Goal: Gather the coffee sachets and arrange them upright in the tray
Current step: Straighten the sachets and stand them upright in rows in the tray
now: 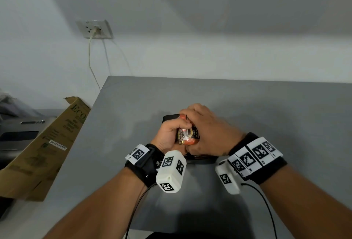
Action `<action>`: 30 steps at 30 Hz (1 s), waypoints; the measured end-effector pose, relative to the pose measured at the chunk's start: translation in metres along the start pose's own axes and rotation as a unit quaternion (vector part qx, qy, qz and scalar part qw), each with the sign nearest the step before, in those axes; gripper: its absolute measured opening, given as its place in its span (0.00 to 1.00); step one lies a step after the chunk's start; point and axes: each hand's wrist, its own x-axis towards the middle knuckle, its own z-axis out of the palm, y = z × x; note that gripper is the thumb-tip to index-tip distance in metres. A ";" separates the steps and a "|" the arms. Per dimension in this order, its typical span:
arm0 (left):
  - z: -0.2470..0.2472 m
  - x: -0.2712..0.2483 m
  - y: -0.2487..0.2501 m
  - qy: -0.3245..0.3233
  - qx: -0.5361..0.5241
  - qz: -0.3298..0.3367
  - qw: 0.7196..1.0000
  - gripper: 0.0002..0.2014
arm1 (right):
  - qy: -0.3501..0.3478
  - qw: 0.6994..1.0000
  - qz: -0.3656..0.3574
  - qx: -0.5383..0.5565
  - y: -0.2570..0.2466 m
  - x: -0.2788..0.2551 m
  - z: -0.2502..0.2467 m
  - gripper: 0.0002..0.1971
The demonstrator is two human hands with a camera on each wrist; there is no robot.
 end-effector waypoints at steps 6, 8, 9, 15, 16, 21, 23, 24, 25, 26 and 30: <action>0.000 0.004 0.000 0.085 0.027 0.030 0.996 0.26 | 0.019 0.989 0.060 0.135 0.009 0.000 0.002 0.53; -0.001 0.007 0.003 0.108 0.009 0.051 0.993 0.30 | 0.078 0.961 0.114 0.240 0.016 -0.001 0.003 0.47; -0.002 0.007 0.004 0.113 0.006 0.063 0.992 0.31 | 0.096 0.943 0.137 0.287 0.019 -0.002 0.005 0.42; -0.004 0.008 0.004 0.111 0.008 0.077 0.991 0.27 | 0.167 0.827 0.191 0.502 0.020 0.001 0.014 0.15; -0.005 0.007 0.006 0.110 -0.003 0.066 0.992 0.25 | 0.181 0.798 0.200 0.539 0.021 0.002 0.012 0.14; -0.011 0.005 0.009 0.120 -0.017 0.051 0.991 0.24 | 0.213 0.750 0.227 0.583 0.028 0.004 0.000 0.20; -0.011 0.005 0.007 0.122 0.006 0.061 0.991 0.22 | 0.213 0.748 0.226 0.586 0.028 0.005 0.003 0.21; -0.010 0.004 0.007 0.119 0.015 0.068 0.990 0.22 | 0.209 0.748 0.225 0.588 0.026 0.005 0.006 0.21; -0.009 0.004 0.006 0.115 0.022 0.075 0.990 0.24 | 0.204 0.749 0.226 0.588 0.025 0.006 0.011 0.22; -0.008 0.003 0.005 0.113 0.026 0.081 0.990 0.26 | 0.199 0.751 0.228 0.587 0.023 0.006 0.014 0.22; -0.006 0.002 0.003 0.116 0.030 0.102 0.988 0.32 | 0.182 0.759 0.228 0.582 0.018 0.008 0.023 0.14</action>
